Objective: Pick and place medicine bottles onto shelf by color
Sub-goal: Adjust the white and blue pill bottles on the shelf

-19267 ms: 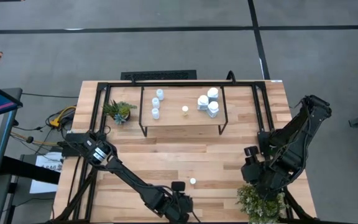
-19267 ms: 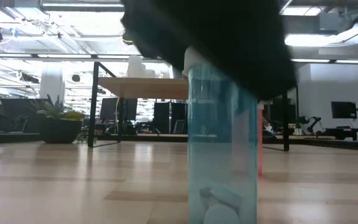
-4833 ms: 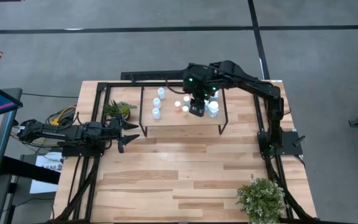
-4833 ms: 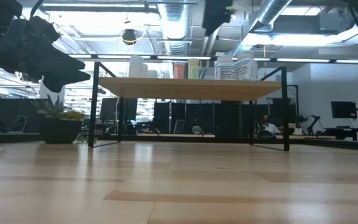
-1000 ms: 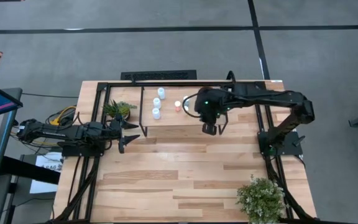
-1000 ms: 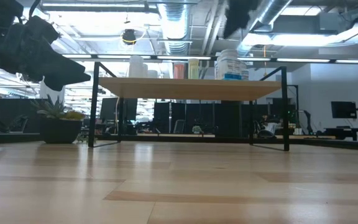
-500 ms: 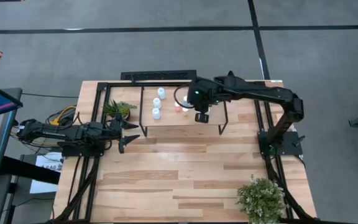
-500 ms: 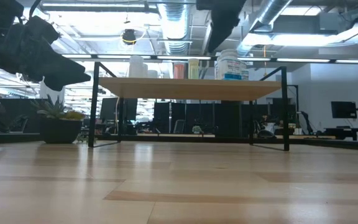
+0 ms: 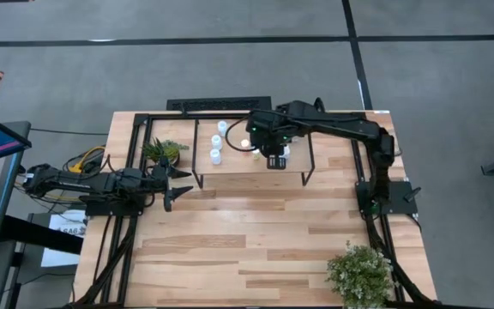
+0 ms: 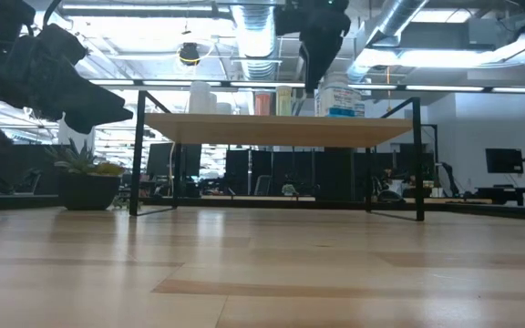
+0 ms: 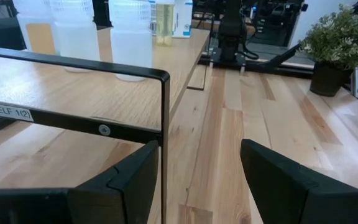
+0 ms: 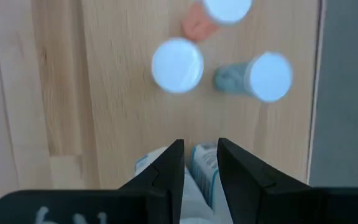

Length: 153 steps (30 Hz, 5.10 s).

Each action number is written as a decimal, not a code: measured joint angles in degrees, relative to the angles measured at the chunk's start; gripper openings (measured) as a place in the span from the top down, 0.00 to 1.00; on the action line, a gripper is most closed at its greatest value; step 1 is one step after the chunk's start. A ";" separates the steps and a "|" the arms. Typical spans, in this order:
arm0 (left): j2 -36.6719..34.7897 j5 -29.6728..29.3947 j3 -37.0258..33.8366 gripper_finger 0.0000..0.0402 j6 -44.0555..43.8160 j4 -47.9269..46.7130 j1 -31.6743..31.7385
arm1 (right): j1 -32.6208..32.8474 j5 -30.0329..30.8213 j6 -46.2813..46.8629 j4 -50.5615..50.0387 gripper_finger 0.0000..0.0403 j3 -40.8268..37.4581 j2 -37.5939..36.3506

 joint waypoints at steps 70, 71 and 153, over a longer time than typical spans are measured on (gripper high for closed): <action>-0.02 0.00 0.01 0.47 0.57 0.02 0.02 | -4.61 4.23 17.27 -9.56 0.71 0.76 1.06; -0.04 -0.02 0.00 0.47 0.57 0.02 -0.01 | -4.35 4.25 17.22 -8.85 0.71 0.76 1.06; -0.04 0.00 0.00 0.47 2.02 0.00 -0.01 | -11.11 2.58 19.59 -4.71 0.71 -21.86 -18.92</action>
